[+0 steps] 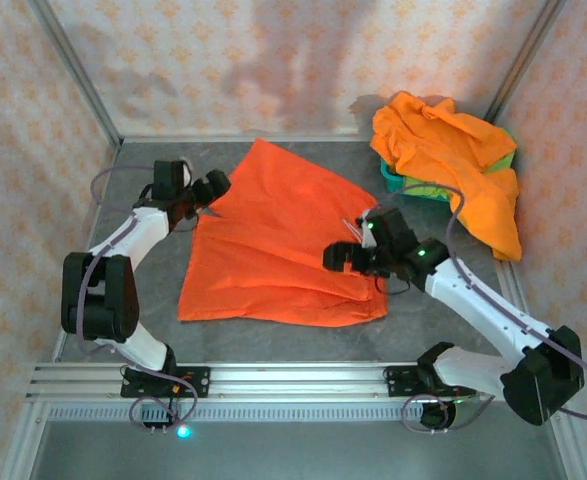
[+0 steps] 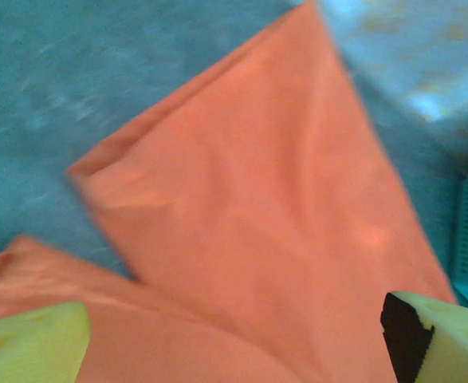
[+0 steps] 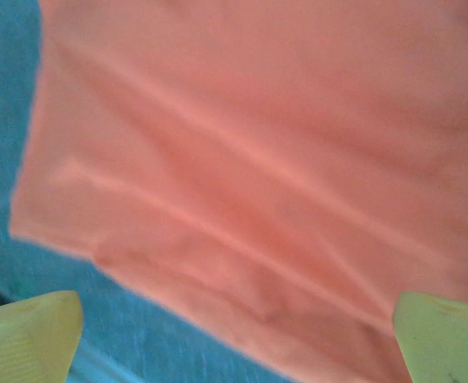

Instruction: Fold and stack the shorts

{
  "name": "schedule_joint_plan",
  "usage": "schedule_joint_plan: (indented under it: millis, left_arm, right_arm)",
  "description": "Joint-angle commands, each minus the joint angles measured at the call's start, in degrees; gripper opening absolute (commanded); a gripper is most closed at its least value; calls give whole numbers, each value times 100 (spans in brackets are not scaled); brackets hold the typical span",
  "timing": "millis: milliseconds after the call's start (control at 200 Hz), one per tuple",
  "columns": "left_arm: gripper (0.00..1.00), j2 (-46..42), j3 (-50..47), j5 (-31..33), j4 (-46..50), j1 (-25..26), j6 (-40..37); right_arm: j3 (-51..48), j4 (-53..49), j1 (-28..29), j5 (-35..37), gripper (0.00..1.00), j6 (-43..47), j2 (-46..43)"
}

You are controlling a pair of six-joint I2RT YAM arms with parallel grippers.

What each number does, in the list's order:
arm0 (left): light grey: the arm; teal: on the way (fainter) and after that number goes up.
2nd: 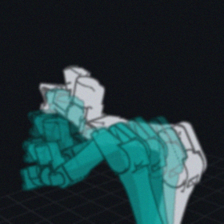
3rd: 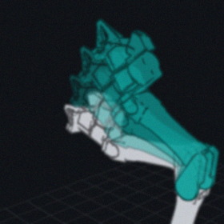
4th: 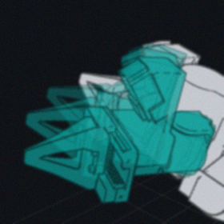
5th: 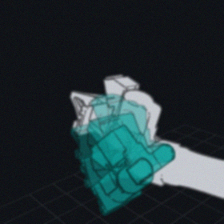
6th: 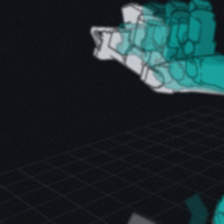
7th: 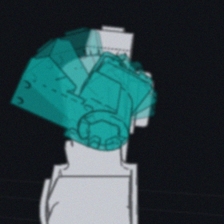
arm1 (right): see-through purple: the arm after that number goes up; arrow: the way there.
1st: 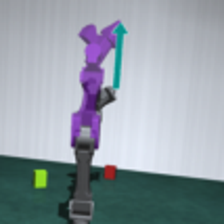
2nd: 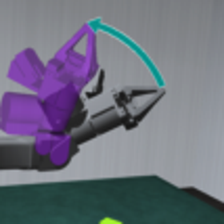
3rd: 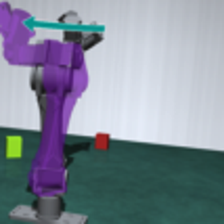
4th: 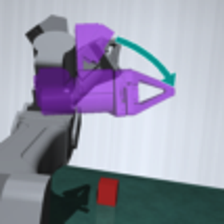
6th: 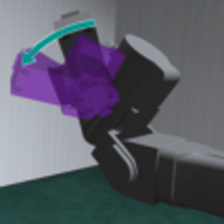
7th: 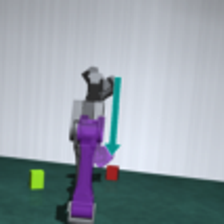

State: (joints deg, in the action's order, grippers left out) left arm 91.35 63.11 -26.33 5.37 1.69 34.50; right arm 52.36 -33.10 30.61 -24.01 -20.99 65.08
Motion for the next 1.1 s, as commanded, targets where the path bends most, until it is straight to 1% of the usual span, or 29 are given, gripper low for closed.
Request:
schedule_joint_plan:
  millis: [0, 90, 195, 305, 500, 616, 726, 971, 1096]
  left_arm:
    - [98, 258, 759, -393, 188, 372, -248]
    - [100, 839, 1416, -516, 197, 573, -144]
    - [100, 1599, 2109, -631, 71, 743, 13]
    - [100, 2379, 2697, -661, 47, 812, 89]
    - [100, 3111, 2960, -367, -159, 806, 259]
    - [100, 3301, 2840, -267, -275, 775, 320]
    - [100, 3236, 2416, -134, -438, 648, 335]
    - [100, 2675, 923, -76, -1130, -24, 559]
    - [100, 2513, 574, -66, -1161, -283, 451]
  right_arm:
    - [305, 143, -555, 696, 100, 150, 539]
    - [577, 415, -925, 827, 100, 214, 1137]
    - [866, 676, -1193, 707, 100, 211, 1839]
    - [1133, 800, -1275, 747, 100, 288, 2464]
    - [1627, 796, -1267, 447, 100, 388, 3334]
    - [1792, 777, -1259, 393, 100, 391, 3614]
    - [1936, 725, -1227, 348, 100, 439, 3847]
    - [2384, 518, -992, 394, 100, 600, 4391]
    - [2817, 449, -897, 393, 100, 604, 4785]
